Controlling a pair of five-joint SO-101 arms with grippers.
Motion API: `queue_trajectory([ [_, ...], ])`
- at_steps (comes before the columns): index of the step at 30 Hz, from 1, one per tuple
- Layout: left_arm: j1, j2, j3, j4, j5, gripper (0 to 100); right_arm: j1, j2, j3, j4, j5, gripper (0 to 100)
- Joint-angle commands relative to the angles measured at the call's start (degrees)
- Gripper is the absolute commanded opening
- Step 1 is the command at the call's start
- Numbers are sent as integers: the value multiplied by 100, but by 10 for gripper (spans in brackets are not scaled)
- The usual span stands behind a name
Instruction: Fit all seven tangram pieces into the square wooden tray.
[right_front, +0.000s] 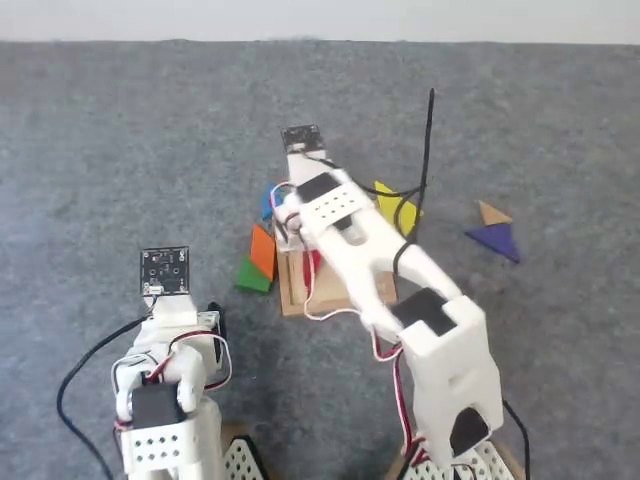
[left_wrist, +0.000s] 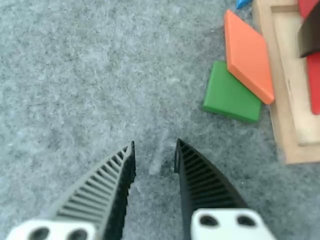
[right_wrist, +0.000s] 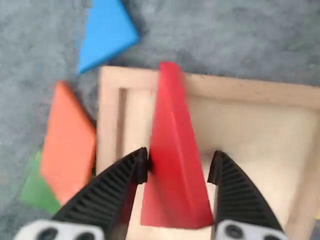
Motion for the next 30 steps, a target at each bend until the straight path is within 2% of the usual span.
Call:
queue_trajectory([
  [1, -26, -114, -75, 26, 62, 129, 497, -48, -316, 119, 149, 206],
  [7, -26, -114, -75, 26, 62, 129, 593, -119, -316, 145, 457, 206],
  [13, -26, -114, -75, 26, 62, 129, 136, -48, -281, 154, 651, 208],
  [17, -26, -114, -75, 26, 62, 129, -145, -84, -237, 154, 1125, 208],
  [22, -26, -114, -75, 26, 62, 129, -374, -382, 9, 92, 1204, 206],
  [27, -26, -114, -75, 26, 62, 129, -251, -778, 378, 92, 1152, 200],
  [30, -26, -114, -75, 26, 62, 129, 31, -690, 554, -101, 1152, 140],
])
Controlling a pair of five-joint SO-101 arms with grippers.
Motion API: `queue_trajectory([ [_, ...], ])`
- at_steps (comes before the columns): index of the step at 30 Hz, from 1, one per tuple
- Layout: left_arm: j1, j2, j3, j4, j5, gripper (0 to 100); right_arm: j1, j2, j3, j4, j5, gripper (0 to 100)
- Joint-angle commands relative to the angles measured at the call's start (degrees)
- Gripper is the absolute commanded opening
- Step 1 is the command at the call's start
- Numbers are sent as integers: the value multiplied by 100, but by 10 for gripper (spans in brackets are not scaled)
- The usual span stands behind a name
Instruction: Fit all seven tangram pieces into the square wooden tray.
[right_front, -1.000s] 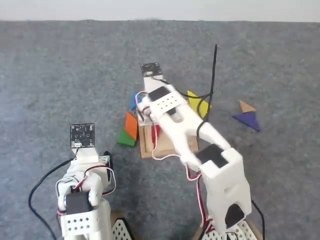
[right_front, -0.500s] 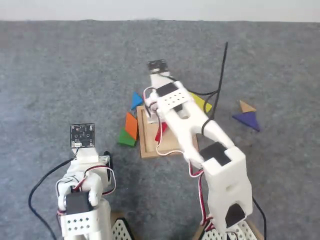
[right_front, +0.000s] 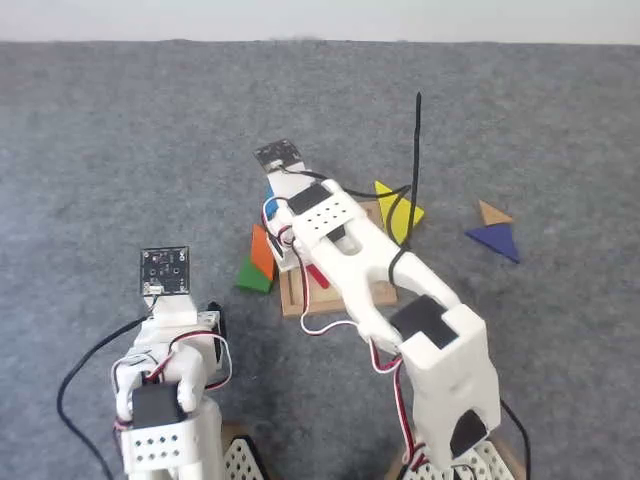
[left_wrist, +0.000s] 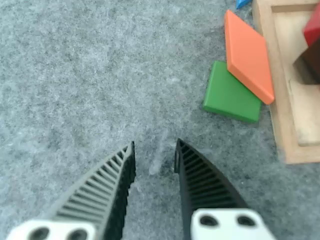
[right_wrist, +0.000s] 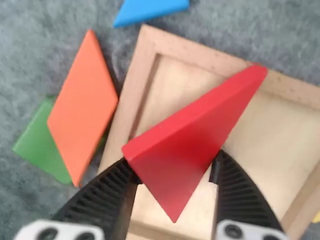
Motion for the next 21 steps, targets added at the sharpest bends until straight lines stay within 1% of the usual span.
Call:
queue_trajectory([
  [1, -26, -114, -75, 26, 62, 129, 435, -321, 132, -286, 18, 115],
  [4, -26, -114, -75, 26, 62, 129, 646, -277, 220, -462, 18, 65],
  [10, -26, -114, -75, 26, 62, 129, 646, -585, 360, -567, 9, 54],
  [17, -26, -114, -75, 26, 62, 129, 66, -1631, 1433, -1007, 9, 26],
  [21, -26, -114, -75, 26, 62, 129, -224, -1903, 1626, -1042, 9, 27],
])
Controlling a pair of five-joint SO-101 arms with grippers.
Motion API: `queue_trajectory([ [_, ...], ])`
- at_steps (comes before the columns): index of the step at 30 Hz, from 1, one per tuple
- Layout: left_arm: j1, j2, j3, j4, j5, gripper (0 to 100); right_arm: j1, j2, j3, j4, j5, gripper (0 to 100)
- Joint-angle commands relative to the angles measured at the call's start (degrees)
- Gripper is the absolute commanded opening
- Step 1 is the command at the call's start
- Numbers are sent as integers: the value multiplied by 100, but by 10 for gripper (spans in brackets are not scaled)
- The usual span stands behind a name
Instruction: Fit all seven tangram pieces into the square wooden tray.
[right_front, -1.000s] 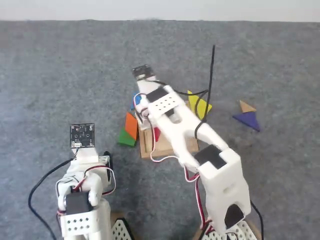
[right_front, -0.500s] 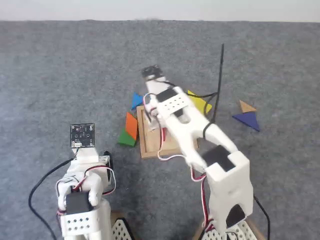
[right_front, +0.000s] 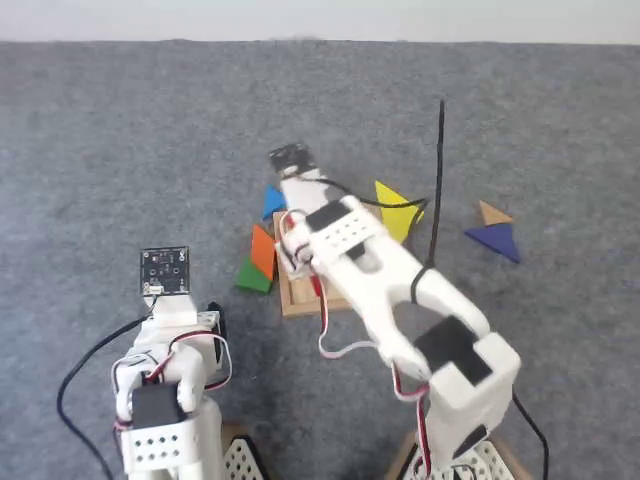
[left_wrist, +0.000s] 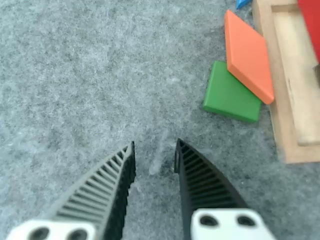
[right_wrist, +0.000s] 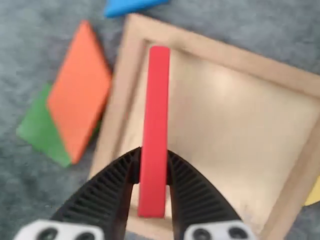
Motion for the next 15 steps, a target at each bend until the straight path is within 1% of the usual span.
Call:
queue_trajectory([
  [1, -26, -114, -75, 26, 62, 129, -233, -611, 0, -101, -44, 27],
  [5, -26, -114, -75, 26, 62, 129, -233, -602, 18, -110, -360, 35],
  [11, -26, -114, -75, 26, 62, 129, -215, -277, 0, -198, -677, 191],
  [15, -26, -114, -75, 26, 62, 129, -215, 171, -193, -356, -659, 188],
])
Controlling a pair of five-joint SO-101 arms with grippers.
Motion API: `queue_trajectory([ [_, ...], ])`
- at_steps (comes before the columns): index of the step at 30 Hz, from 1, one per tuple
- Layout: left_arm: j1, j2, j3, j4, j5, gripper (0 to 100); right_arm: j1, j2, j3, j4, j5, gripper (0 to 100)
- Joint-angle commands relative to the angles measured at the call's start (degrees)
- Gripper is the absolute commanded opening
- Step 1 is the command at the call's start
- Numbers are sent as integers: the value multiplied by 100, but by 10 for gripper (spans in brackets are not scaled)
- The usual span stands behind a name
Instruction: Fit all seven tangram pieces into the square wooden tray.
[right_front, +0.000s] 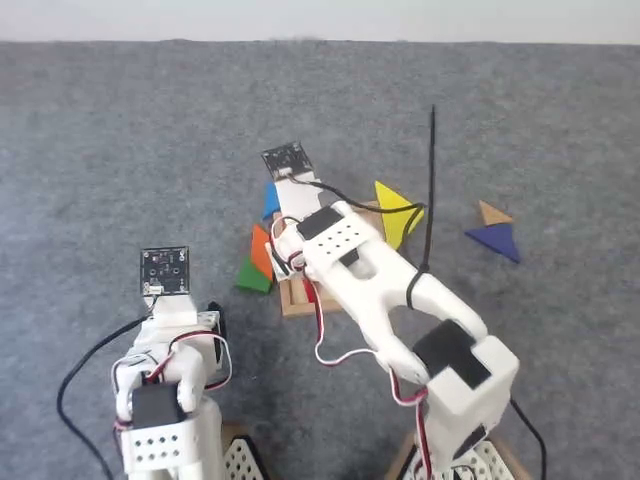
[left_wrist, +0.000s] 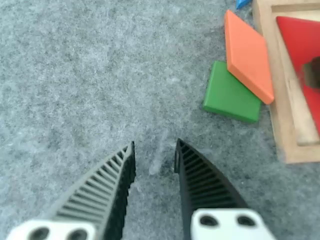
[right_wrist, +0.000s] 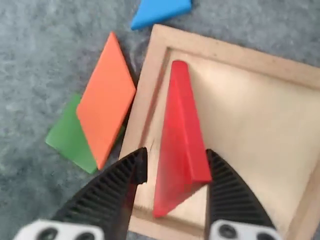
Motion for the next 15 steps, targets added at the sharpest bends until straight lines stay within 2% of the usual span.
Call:
queue_trajectory([
  [1, -26, -114, -75, 26, 62, 129, -4, 251, -369, -40, -62, 189],
  [7, -26, -114, -75, 26, 62, 129, 453, 374, -1099, 699, -53, 191],
  [11, -26, -114, -75, 26, 62, 129, 857, 418, -1266, 769, 132, 191],
  [15, -26, -114, -75, 26, 62, 129, 945, 374, -1257, 778, 185, 191],
])
